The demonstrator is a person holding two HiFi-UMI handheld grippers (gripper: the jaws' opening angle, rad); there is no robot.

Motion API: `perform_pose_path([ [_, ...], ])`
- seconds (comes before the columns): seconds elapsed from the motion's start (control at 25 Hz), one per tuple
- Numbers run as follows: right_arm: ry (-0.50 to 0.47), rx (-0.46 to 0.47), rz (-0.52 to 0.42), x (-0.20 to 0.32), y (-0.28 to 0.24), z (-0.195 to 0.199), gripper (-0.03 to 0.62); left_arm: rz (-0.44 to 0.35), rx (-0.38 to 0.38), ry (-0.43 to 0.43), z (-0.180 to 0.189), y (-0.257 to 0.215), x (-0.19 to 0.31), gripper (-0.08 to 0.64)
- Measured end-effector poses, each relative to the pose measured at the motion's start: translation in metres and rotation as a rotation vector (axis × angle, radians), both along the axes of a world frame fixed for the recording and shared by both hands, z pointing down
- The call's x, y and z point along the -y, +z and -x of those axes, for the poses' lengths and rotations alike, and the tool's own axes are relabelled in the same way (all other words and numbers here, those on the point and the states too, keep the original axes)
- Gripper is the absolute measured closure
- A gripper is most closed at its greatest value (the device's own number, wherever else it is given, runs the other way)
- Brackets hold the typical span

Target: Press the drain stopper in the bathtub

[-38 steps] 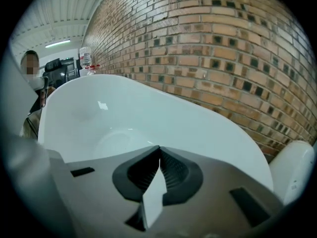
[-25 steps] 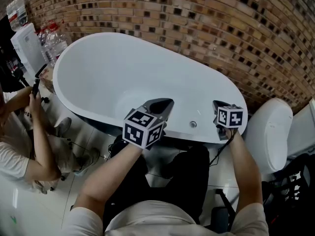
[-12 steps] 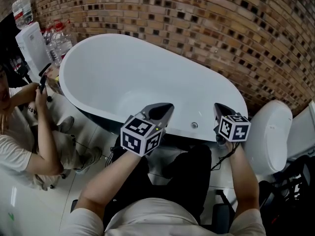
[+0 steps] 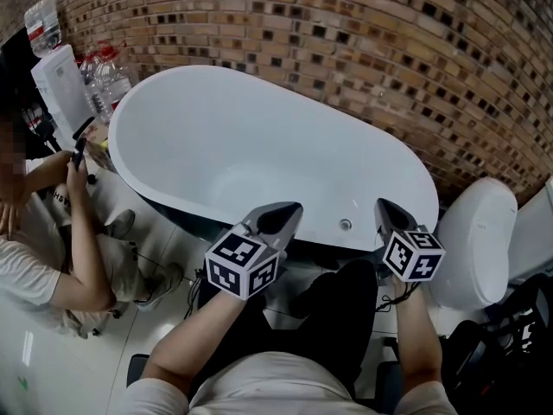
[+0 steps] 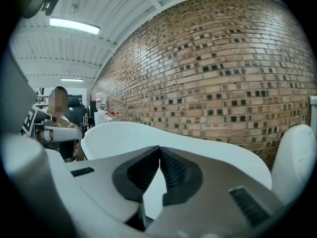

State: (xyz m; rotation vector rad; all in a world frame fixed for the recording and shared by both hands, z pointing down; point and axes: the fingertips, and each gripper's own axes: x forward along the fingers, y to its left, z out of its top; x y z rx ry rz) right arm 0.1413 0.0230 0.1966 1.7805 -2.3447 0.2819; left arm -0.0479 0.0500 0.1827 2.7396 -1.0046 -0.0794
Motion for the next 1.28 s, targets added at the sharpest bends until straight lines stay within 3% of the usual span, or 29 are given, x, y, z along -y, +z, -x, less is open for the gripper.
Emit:
perform_pose_path([
  [0.16, -0.003, 0.022, -0.025, -0.014, -0.002, 0.01, 0.575, 0.015, -0.029, 0.003, 0.002, 0.001, -0.013, 0.557],
  [0.44, -0.019, -0.006, -0.057, -0.031, -0.001, 0.028, 0.575, -0.023, 0.0, 0.001, 0.002, 0.0, -0.027, 0.557],
  [0.88, -0.054, 0.062, -0.055, -0.046, 0.009, 0.047, 0.575, -0.021, 0.011, 0.004, 0.001, 0.004, -0.034, 0.557],
  [1.28, -0.084, -0.002, -0.141, -0.061, -0.007, 0.063, 0.577, -0.06, 0.006, 0.008, 0.001, -0.005, -0.044, 0.557],
])
